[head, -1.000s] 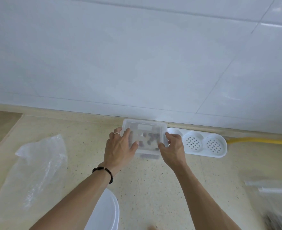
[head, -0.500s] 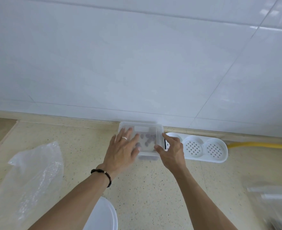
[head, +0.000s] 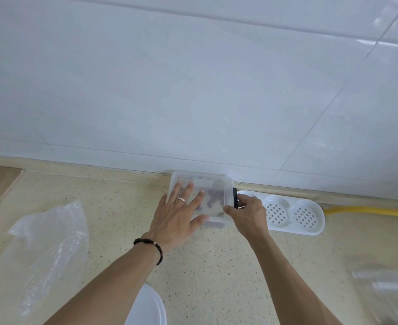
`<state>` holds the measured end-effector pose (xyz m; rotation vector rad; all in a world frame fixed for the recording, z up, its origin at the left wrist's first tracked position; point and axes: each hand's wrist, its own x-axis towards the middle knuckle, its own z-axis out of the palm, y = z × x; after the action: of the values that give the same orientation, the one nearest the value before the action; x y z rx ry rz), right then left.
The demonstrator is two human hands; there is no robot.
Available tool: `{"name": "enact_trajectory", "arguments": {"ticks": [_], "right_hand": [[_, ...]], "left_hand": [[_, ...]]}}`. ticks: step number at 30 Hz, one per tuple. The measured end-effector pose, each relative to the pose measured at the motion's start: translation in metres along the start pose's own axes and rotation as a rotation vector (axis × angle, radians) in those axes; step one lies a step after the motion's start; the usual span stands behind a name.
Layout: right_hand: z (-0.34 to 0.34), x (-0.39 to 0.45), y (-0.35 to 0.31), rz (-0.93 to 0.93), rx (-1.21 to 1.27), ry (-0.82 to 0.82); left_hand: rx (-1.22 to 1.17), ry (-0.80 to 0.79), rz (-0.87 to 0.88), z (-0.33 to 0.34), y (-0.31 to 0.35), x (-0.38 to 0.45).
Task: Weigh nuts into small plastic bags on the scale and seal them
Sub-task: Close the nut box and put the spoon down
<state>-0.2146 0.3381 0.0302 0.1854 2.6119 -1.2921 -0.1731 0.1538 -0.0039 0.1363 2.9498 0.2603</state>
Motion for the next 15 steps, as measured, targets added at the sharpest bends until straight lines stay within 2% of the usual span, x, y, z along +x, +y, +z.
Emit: {"name": "enact_trajectory", "arguments": {"ticks": [11,15], "right_hand": [[0.011,0.001,0.009,-0.028,-0.034,0.069],[0.007,-0.006,0.003,-0.027,-0.050,0.026]], "left_hand": [[0.005,0.030,-0.001,0.004,-0.002,0.001],[0.036,-0.025,-0.013,-0.003,0.000,0.002]]}}
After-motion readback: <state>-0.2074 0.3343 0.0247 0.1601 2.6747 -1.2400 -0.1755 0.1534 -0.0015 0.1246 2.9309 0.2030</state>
